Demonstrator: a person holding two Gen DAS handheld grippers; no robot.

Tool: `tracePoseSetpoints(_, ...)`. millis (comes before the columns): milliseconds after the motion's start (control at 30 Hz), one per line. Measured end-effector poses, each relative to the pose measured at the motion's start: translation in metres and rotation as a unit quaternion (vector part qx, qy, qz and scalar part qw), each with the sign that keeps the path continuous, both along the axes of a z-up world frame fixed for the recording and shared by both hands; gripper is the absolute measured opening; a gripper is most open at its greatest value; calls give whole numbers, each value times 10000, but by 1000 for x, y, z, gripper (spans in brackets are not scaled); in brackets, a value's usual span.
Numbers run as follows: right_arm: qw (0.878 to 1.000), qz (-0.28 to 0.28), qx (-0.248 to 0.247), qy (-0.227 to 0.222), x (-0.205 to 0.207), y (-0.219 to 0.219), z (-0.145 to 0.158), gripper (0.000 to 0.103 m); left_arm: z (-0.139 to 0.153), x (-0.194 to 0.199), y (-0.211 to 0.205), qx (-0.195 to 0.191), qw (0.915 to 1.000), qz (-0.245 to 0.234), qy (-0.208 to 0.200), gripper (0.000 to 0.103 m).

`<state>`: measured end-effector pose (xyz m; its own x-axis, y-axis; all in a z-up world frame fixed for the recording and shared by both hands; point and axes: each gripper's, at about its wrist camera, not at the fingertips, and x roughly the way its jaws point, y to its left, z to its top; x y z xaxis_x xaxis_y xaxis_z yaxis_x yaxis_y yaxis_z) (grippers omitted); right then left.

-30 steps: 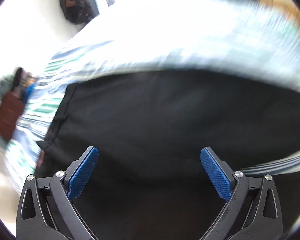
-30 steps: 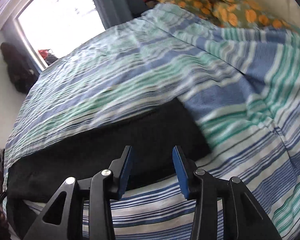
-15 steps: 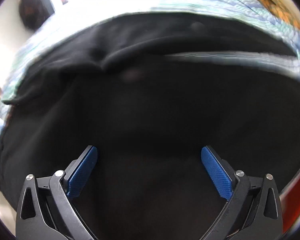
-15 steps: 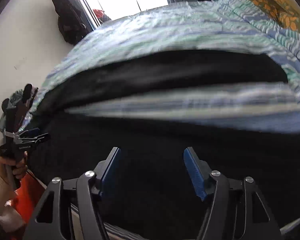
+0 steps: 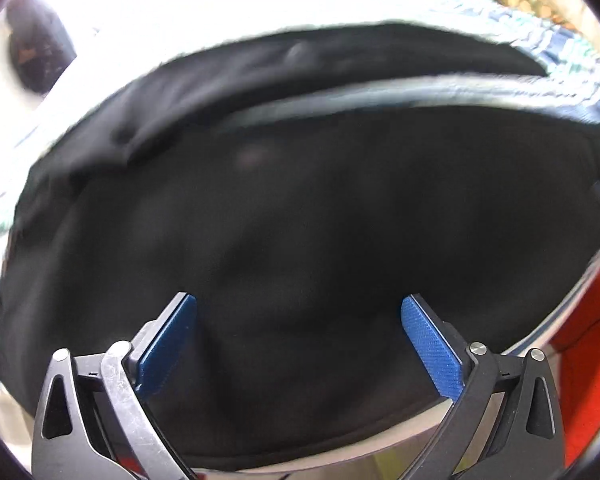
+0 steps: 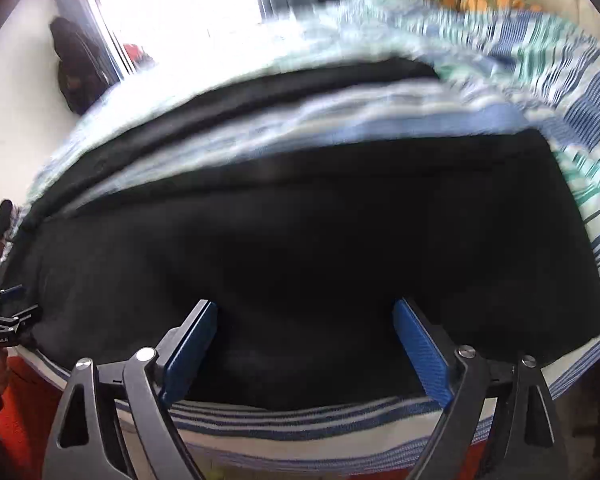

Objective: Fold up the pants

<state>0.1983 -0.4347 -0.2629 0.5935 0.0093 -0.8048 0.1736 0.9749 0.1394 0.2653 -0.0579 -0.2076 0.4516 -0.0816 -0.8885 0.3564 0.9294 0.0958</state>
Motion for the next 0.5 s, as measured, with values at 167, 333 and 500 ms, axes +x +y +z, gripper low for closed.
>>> tracePoseSetpoints(167,9999,3,-25,-114,0,2,-9,96,61,109,42,-151,9938,710,-841,102)
tracePoseSetpoints(333,9999,41,-100,-128,2,1,-6,101,-24,184,93,543,9813,1844,98,102)
tracePoseSetpoints(500,9999,65,-51,-147,0,1,1,103,29,186,57,-102,9878,1512,-368,102)
